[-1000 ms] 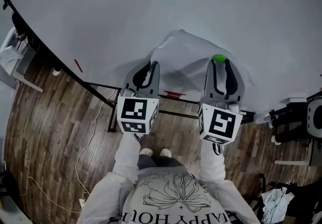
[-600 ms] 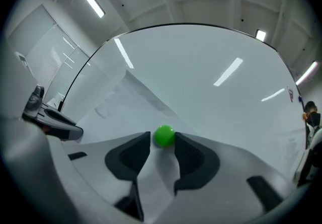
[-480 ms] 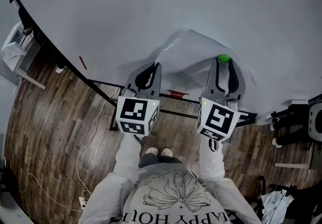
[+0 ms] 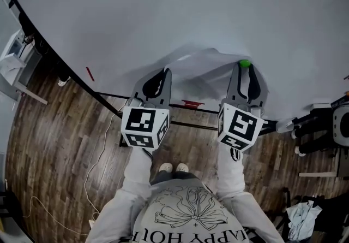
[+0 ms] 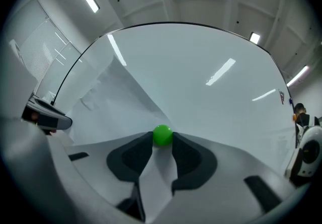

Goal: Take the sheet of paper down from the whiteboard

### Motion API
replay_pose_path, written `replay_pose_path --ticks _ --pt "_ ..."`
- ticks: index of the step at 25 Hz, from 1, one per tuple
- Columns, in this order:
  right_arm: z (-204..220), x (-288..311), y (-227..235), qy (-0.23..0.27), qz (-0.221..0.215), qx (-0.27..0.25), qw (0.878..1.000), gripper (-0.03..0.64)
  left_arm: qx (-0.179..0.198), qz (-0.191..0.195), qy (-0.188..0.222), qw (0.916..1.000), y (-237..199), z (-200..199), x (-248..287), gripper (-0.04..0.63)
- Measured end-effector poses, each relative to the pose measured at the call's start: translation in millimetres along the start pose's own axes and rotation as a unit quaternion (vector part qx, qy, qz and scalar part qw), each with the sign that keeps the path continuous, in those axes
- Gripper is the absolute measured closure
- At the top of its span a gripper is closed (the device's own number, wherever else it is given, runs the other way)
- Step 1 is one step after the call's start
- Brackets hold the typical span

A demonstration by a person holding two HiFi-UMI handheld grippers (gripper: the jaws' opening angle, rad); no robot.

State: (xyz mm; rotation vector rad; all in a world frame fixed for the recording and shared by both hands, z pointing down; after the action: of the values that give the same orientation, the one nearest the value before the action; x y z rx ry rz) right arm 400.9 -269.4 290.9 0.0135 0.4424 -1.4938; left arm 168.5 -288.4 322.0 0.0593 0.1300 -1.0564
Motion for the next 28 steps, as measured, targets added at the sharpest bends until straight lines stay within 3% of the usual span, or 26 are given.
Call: replay_pose_path --ticks 12,22,28 --pt "0 -3 27 -0.004 0.025 0.022 0.999 0.498 0.037 -0.062 0.012 0.9973 -44 -28 -21 0.589" --pt "-4 -11 22 0.014 0.041 0.059 0.997 0.479 0.078 -0.064 0.016 0.9948 -47 -46 -32 0.589" --pt "-14 -27 0 0.019 0.025 0.089 0.996 0.492 0.078 -0.062 0.033 0.9945 -34 -51 -33 0.589"
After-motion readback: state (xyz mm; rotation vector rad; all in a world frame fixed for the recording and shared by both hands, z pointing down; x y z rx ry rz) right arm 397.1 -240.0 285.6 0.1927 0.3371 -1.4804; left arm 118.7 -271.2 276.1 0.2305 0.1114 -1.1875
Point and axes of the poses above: the fingertips, and each gripper's own axes: x forward along the fingers, y to its right, z out of its underside, the point moved 9 cm from there along -x, backward along the fingers, and after that the axes turned 10 degrees about y, right-handed, at the moved point
